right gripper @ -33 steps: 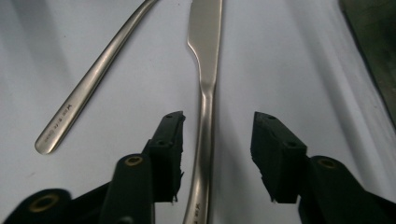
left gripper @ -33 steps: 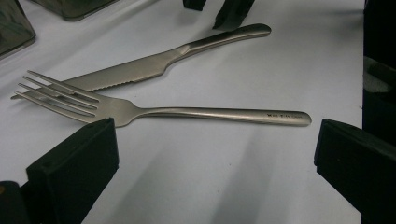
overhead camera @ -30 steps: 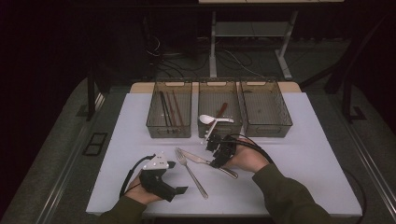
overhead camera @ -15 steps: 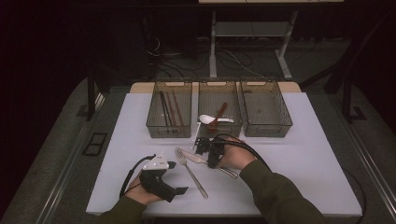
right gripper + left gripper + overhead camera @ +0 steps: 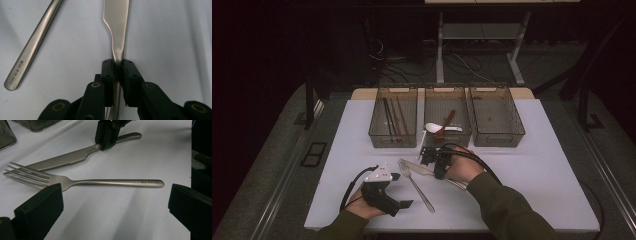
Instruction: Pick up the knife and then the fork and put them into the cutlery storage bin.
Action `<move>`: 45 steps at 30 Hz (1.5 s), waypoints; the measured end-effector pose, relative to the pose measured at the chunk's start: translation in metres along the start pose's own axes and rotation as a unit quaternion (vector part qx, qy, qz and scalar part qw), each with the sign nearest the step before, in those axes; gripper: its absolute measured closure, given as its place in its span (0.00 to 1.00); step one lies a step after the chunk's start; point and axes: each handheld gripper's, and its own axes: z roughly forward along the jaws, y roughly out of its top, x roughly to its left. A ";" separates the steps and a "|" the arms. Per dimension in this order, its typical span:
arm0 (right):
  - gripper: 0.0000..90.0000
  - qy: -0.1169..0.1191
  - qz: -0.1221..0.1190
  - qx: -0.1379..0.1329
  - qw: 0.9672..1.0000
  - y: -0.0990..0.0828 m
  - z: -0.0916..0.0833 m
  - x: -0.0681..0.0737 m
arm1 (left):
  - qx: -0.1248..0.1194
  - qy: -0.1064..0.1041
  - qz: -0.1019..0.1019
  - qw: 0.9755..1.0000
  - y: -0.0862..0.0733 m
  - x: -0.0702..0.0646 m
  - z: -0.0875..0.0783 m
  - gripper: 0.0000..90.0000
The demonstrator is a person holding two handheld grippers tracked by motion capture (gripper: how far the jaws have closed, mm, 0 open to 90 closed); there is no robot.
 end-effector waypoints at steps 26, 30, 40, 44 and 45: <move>0.90 0.032 0.065 -0.185 0.980 -0.079 -0.026 -0.026 | -0.004 -0.003 -0.004 1.000 0.000 0.001 0.000 0.00; 0.90 0.030 0.080 -0.218 0.972 -0.094 -0.029 -0.028 | -0.004 -0.002 -0.006 1.000 0.000 0.000 0.000 0.00; 0.90 0.036 0.127 -0.289 0.948 -0.127 -0.033 -0.036 | 0.000 -0.004 -0.005 1.000 0.000 0.001 -0.001 0.00; 0.90 0.026 0.139 -0.304 0.942 -0.137 -0.037 -0.040 | 0.002 -0.003 -0.003 1.000 -0.001 0.002 -0.001 0.00; 0.90 0.027 0.142 -0.308 0.940 -0.139 -0.038 -0.042 | 0.000 -0.003 -0.004 1.000 -0.001 0.001 -0.001 0.00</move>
